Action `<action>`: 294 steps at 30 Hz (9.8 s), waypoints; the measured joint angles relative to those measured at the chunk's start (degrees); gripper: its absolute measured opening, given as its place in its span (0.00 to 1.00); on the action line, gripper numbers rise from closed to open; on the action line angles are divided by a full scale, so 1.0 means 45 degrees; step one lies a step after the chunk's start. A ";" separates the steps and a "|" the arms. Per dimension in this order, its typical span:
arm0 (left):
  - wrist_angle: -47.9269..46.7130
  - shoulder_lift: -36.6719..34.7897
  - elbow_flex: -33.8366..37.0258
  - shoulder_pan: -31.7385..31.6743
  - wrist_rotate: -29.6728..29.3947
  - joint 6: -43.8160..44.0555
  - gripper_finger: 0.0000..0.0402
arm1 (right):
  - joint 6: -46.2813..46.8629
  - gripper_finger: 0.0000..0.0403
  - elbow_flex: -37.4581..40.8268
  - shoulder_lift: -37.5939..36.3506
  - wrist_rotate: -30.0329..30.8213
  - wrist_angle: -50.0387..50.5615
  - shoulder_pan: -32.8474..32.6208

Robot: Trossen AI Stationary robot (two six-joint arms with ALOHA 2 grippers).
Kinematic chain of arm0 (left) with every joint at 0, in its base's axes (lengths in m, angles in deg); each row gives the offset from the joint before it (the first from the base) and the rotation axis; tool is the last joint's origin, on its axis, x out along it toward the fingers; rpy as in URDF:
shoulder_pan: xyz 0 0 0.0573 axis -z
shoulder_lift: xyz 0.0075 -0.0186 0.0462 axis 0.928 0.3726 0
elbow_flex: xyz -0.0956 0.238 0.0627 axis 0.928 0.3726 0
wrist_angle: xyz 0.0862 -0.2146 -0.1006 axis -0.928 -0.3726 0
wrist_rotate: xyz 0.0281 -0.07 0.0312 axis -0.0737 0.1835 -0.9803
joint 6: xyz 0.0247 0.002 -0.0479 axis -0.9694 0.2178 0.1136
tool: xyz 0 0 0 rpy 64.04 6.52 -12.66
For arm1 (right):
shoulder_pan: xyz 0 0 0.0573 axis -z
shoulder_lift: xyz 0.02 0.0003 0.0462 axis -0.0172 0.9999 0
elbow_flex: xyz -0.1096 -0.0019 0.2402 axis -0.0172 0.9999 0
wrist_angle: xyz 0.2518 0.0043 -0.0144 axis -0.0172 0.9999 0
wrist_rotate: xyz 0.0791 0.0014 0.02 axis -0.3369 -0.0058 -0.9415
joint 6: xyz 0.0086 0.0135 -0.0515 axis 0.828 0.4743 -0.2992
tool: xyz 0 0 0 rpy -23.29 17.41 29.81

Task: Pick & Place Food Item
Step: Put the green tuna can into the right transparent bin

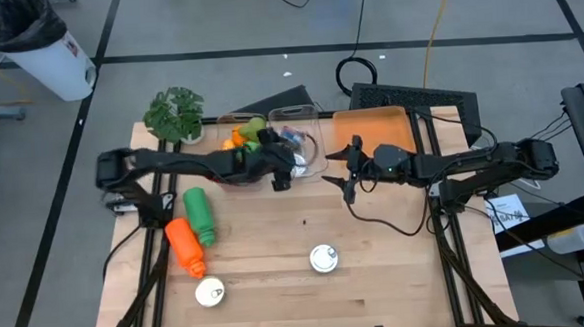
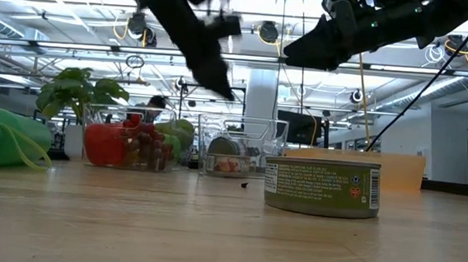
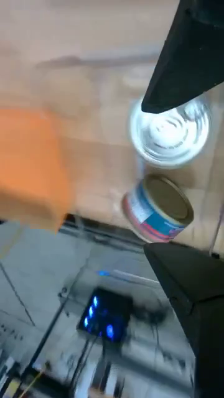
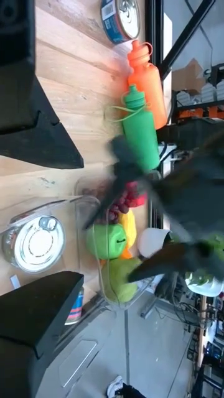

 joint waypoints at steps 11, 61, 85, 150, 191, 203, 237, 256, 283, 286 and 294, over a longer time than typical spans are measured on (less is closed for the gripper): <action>0.1270 -0.5987 0.3202 -0.1077 0.7507 0.2492 0.91 | 0.0109 0.66 0.0000 -0.0376 -0.0413 0.0247 -0.0220; 0.4681 -1.3155 0.9612 0.0710 0.7333 0.5804 0.94 | 0.7696 0.66 -0.0272 0.5683 0.3636 0.2107 -0.5414; 0.5615 -1.3155 0.9612 0.0710 0.7098 0.5419 0.90 | 1.0168 0.66 -0.3274 0.4558 -0.0792 1.0170 -0.4296; 0.6420 -1.1135 0.9607 0.0695 0.6993 0.6411 0.90 | 1.2113 0.61 -0.3293 0.4896 -0.1352 1.1992 -0.4126; 0.6357 -1.1135 0.9607 0.0685 0.6988 0.6390 0.90 | 1.4745 0.61 -0.1515 0.4537 0.1275 1.3608 -0.4198; 0.6351 -1.1135 0.9607 0.0685 0.6988 0.6392 0.90 | 1.5456 0.61 -0.1506 0.4541 0.0183 1.4702 -0.4177; 0.6007 -1.1137 0.9612 0.0690 0.6993 0.6720 0.90 | 1.3441 0.61 -0.1462 0.2799 0.3626 1.2958 -0.4189; 0.6017 -1.1135 0.9612 0.0689 0.6993 0.6806 0.90 | 0.9494 0.61 -0.0364 0.2798 0.1894 0.6467 -0.4311; 0.6318 -1.1135 0.9612 0.0685 0.6988 0.6837 0.90 | 0.8863 0.61 -0.0403 0.4473 -0.3427 0.2897 -0.4741; 0.6318 -1.1135 0.9612 0.0692 0.6993 0.6833 0.90 | 0.9156 0.61 -0.0376 0.4521 -0.4311 0.2174 -0.5002; 0.6314 -1.1135 0.9612 0.0690 0.6988 0.6827 0.90 | 0.8707 0.61 -0.1476 0.3726 -0.3949 0.2987 -0.5173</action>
